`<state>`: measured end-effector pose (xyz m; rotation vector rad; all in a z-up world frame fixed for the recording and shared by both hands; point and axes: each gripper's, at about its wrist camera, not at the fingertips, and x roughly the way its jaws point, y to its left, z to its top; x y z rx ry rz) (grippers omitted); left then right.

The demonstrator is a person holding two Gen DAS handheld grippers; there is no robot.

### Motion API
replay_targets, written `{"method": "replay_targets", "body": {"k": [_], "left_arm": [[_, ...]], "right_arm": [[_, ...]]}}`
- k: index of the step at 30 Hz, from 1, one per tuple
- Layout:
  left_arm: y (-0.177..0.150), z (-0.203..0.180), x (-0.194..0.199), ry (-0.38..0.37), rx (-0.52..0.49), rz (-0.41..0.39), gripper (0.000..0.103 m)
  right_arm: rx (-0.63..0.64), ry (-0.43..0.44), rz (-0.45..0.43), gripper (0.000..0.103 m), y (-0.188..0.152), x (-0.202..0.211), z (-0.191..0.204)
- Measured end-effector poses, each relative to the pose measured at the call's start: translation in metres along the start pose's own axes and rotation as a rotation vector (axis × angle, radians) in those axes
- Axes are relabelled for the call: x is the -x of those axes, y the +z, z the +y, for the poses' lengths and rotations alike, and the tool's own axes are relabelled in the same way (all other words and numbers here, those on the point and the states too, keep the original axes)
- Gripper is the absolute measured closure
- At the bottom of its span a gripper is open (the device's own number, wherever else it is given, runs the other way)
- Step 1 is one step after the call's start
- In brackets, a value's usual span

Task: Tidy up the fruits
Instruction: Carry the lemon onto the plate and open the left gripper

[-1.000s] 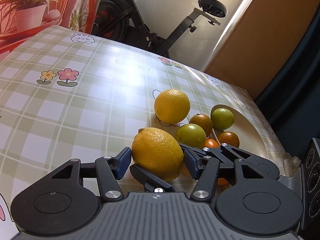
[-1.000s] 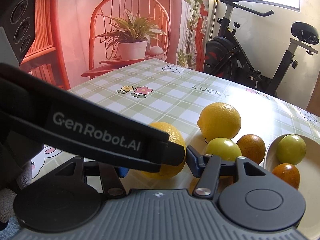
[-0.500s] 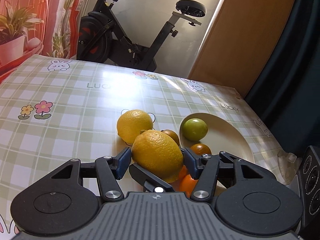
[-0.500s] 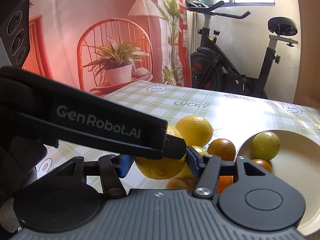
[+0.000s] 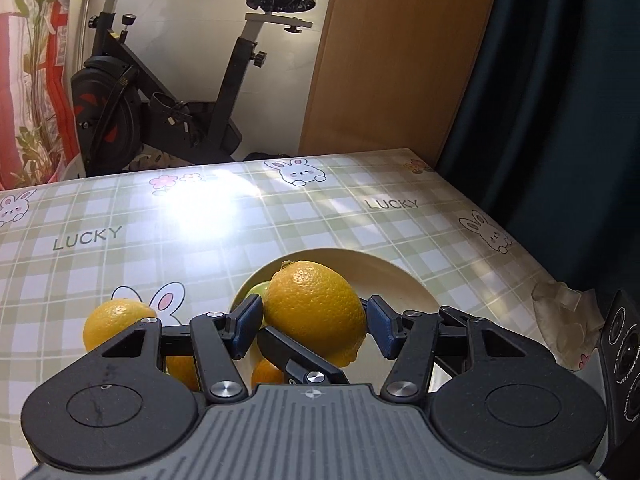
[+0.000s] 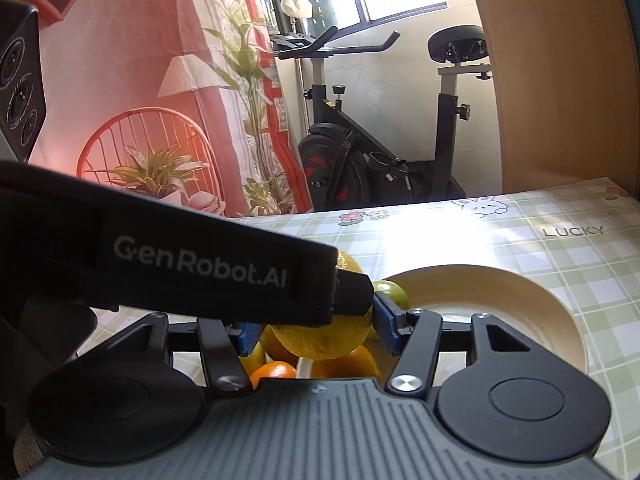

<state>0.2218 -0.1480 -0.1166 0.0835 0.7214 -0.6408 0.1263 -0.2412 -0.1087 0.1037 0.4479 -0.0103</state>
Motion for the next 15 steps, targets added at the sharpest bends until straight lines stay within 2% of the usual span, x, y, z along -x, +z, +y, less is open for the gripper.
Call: {"method": "replay_targets", "body": {"k": [7, 15], "left_arm": [[0.012, -0.017, -0.037, -0.018, -0.017, 0.032, 0.043], [0.019, -0.016, -0.059, 0.013, -0.047, 0.073, 0.043]], "right_arm": [[-0.003, -0.057, -0.01, 0.045, 0.012, -0.008, -0.044], [0.019, -0.064, 0.022, 0.045, 0.005, -0.029, -0.063]]}}
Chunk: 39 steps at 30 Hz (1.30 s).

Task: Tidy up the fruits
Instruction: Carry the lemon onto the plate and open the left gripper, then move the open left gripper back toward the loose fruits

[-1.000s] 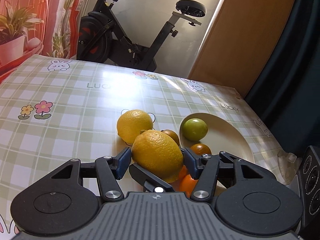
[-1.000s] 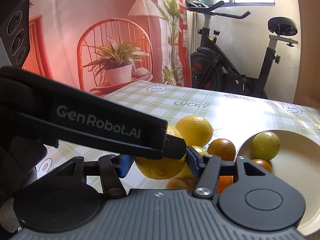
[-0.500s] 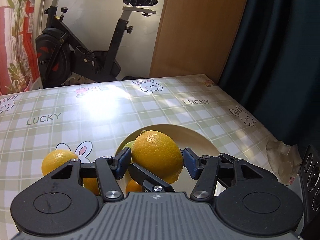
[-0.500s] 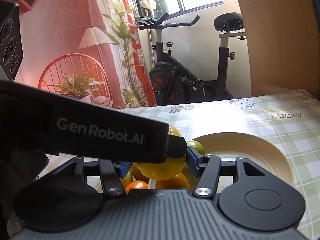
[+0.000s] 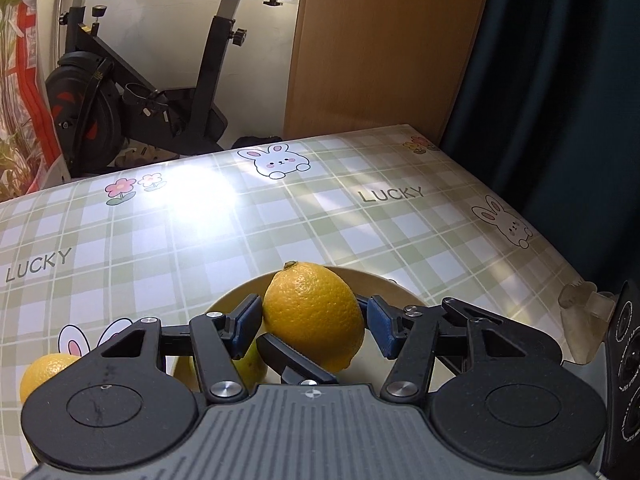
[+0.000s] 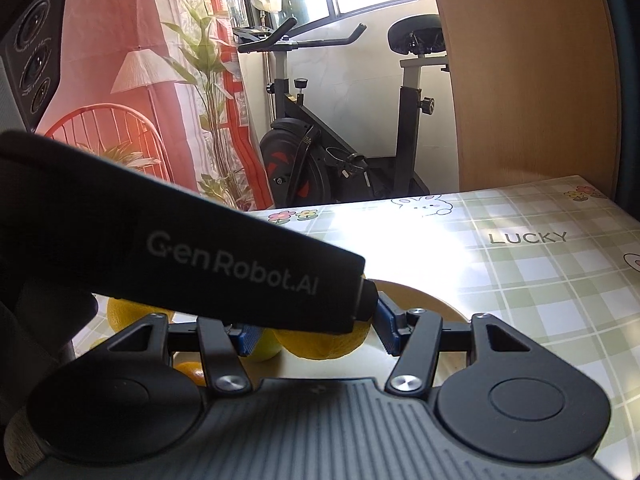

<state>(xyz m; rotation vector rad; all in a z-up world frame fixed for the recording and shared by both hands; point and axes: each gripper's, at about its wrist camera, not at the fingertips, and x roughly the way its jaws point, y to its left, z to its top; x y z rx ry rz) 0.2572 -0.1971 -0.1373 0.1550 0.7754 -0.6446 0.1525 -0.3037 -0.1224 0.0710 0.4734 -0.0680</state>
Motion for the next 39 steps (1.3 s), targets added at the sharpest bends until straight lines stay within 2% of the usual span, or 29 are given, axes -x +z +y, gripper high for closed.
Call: {"method": "replay_targets", "body": {"k": [5, 12, 19, 27, 32, 39], "left_arm": [[0.002, 0.004, -0.005, -0.003, -0.01, 0.015, 0.043], [0.002, 0.005, -0.011, 0.007, -0.02, 0.021, 0.043], [0.001, 0.006, -0.003, 0.015, -0.005, -0.013, 0.042], [-0.004, 0.02, 0.028, 0.017, 0.068, -0.083, 0.042], [-0.016, 0.037, 0.058, 0.019, 0.162, -0.128, 0.042], [-0.042, 0.066, 0.099, 0.108, 0.251, -0.153, 0.042]], "right_arm": [[-0.062, 0.037, 0.034, 0.045, 0.004, -0.01, -0.012], [-0.072, 0.016, 0.073, 0.045, 0.004, -0.017, -0.012], [-0.069, 0.012, 0.068, 0.045, 0.002, -0.016, -0.012], [-0.128, 0.019, -0.038, 0.044, -0.002, 0.005, -0.022], [-0.12, 0.029, -0.048, 0.043, 0.0, 0.008, -0.021], [-0.087, 0.038, -0.06, 0.043, -0.003, 0.012, -0.015]]}}
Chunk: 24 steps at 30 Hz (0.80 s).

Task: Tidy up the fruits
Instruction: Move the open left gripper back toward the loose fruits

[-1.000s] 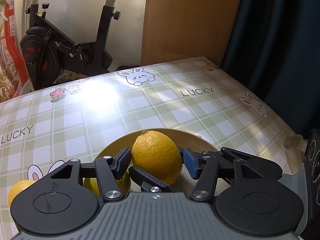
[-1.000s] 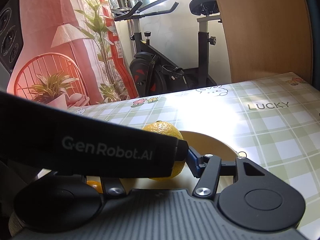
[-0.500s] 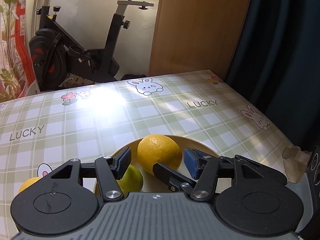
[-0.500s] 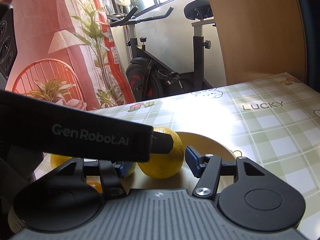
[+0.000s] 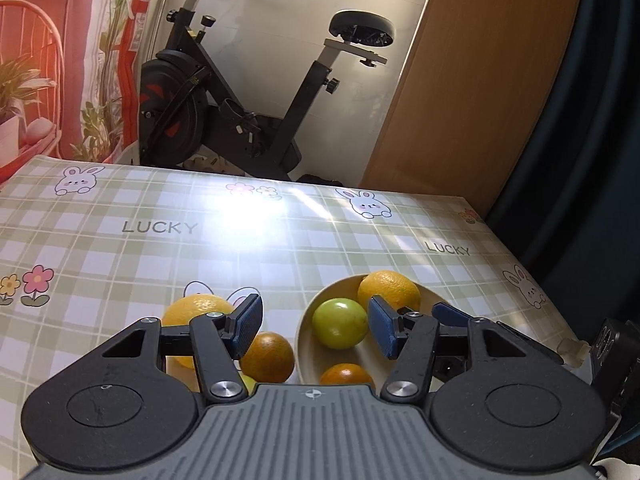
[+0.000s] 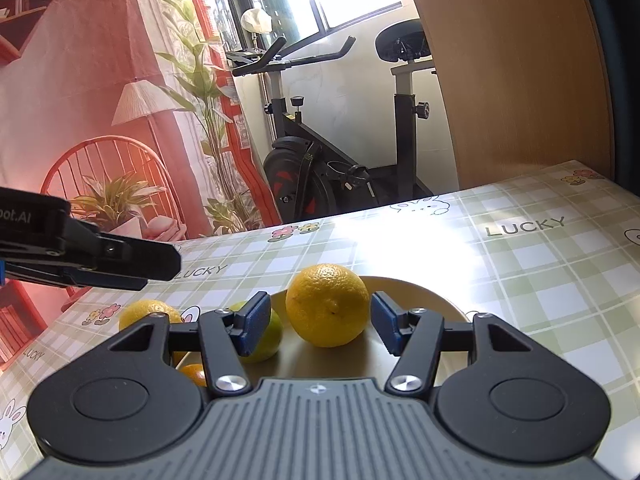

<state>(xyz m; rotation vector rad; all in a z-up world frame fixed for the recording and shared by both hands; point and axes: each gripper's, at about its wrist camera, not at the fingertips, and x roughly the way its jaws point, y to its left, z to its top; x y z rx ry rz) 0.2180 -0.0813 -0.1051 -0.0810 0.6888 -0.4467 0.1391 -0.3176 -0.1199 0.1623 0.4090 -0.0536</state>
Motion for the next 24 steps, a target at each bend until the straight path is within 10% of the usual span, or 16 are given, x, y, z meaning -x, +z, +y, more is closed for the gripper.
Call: {"method": "replay_targets", "body": {"k": [24], "left_arm": [[-0.057, 0.039, 0.053, 0.02, 0.053, 0.001, 0.042]], "right_arm": [[0.136, 0.056, 0.095, 0.055, -0.035, 0.06, 0.079]]}}
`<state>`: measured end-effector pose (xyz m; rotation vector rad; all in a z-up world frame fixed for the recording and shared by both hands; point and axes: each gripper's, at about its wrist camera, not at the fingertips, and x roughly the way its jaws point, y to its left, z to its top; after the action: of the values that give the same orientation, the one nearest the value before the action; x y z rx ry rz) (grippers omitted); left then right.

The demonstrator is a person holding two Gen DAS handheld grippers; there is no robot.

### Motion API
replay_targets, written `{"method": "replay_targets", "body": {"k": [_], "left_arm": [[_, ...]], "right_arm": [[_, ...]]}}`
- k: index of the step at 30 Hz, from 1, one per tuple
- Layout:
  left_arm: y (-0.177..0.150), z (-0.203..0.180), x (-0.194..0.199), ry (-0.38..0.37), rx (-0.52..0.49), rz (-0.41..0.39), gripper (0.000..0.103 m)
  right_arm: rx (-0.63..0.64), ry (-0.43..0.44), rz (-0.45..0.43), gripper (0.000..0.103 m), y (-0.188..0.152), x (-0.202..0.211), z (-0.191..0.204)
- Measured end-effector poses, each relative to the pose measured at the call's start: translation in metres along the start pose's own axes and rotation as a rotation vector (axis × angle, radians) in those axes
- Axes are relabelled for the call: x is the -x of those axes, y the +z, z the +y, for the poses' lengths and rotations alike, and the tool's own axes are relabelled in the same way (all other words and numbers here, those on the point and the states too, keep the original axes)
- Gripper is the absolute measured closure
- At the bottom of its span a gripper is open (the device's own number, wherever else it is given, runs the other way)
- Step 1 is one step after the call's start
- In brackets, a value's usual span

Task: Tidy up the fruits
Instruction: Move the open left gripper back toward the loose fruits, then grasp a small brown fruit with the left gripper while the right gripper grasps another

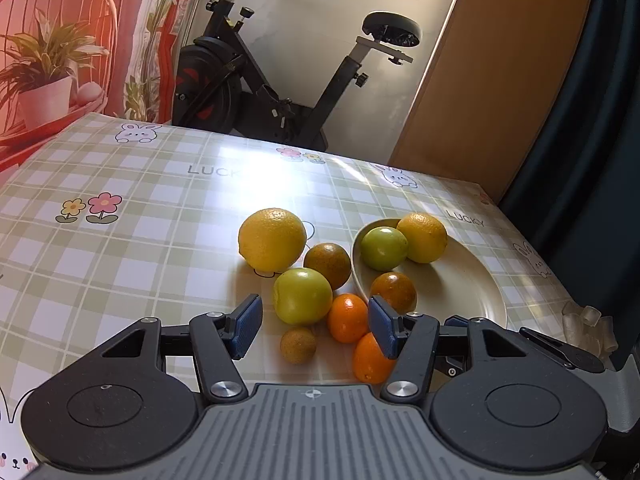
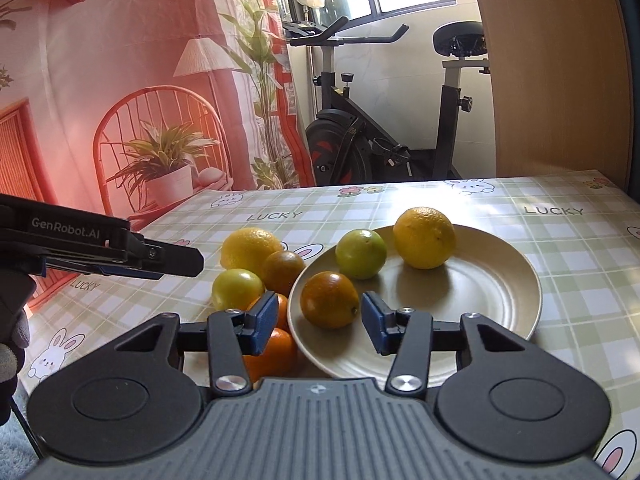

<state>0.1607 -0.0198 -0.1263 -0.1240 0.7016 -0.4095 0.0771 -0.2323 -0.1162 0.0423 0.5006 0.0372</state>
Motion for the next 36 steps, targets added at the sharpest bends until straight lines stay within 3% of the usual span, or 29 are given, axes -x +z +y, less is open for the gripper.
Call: {"method": "replay_targets", "body": {"k": [7, 17, 22, 25, 30, 34, 36], "left_arm": [[-0.011, 0.007, 0.006, -0.013, 0.026, -0.015, 0.043], [-0.016, 0.009, 0.006, 0.004, 0.031, -0.014, 0.043], [-0.018, 0.007, 0.002, 0.01, 0.019, 0.002, 0.043], [-0.019, 0.007, 0.0, 0.012, 0.015, 0.009, 0.043], [-0.02, 0.008, -0.007, 0.008, 0.011, 0.036, 0.043], [-0.021, 0.01, -0.012, 0.0, 0.016, 0.055, 0.056], [-0.019, 0.01, -0.015, 0.006, 0.01, 0.052, 0.057]], "right_arm": [[0.039, 0.027, 0.075, 0.058, -0.014, -0.005, 0.019], [0.11, 0.039, 0.101, 0.061, -0.023, -0.007, 0.033], [0.119, 0.038, 0.13, 0.066, -0.027, -0.012, 0.032], [0.108, 0.037, 0.147, 0.076, -0.029, -0.015, 0.029], [0.109, 0.044, 0.151, 0.076, -0.032, -0.015, 0.027], [0.107, 0.051, 0.142, 0.076, -0.035, -0.016, 0.026], [0.104, 0.054, 0.136, 0.076, -0.035, -0.016, 0.025]]}}
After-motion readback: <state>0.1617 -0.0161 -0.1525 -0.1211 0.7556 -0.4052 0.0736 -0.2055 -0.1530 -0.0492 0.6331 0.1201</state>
